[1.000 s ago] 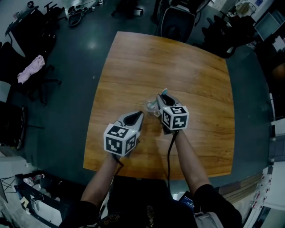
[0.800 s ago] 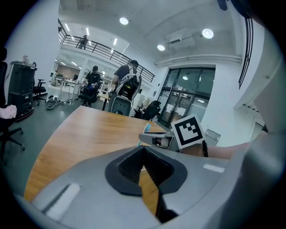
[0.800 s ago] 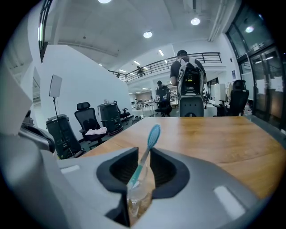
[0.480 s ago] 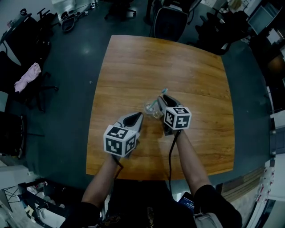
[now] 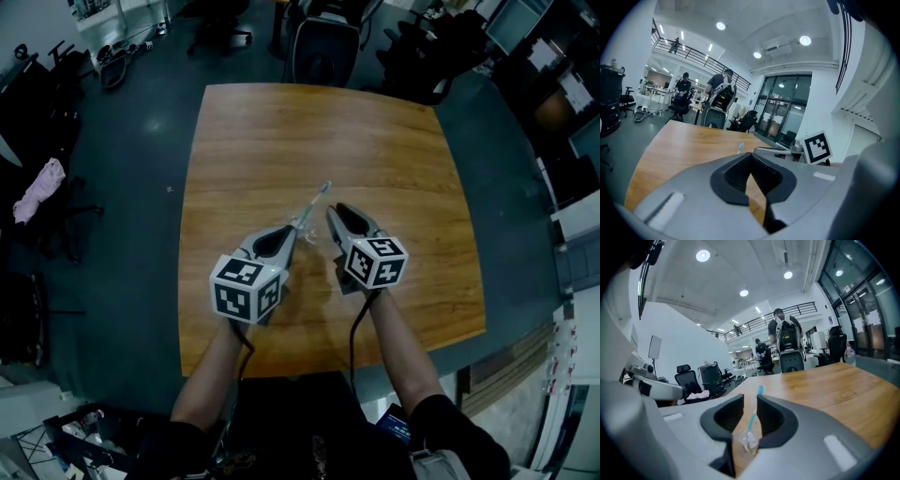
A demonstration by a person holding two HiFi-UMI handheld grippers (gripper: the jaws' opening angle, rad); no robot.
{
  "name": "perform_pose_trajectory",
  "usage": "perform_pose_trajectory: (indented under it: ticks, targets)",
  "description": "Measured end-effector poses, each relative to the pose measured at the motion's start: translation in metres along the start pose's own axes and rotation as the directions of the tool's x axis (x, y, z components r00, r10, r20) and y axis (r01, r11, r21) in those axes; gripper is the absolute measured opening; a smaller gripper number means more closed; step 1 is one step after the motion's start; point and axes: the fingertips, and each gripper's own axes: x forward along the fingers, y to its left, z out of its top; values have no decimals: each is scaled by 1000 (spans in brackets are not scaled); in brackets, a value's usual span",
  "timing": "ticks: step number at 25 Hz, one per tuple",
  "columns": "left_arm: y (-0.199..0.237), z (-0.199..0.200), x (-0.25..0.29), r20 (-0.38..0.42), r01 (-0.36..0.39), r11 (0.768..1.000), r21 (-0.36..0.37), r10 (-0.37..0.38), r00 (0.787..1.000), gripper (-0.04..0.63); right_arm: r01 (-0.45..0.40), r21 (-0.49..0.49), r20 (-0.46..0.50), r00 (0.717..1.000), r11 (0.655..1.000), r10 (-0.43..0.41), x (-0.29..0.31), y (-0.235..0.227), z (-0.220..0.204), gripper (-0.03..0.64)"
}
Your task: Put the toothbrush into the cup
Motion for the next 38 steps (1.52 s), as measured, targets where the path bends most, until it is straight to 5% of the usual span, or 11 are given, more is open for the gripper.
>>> perform_pose_trajectory:
  ticks: [9,16,26,38]
  targets:
    - [-49,17,2,44,35,998,56,-38,998,8,-27,-77,139,990,997,37,-77,22,47,3]
    - [-111,43,-3,100,-40,994,107,29,995,8,-148,-142,188,967,979,174,-137,35,81,3]
    - [-186,32,-41,180,-188,977,104,168,969,8,-342,-205,220,897,917,384,-225,59,86,3]
    - [-232,22,-67,189,-226,969,102,204,960,8,-416,-195,251,854,888,455,-277,72,84,3]
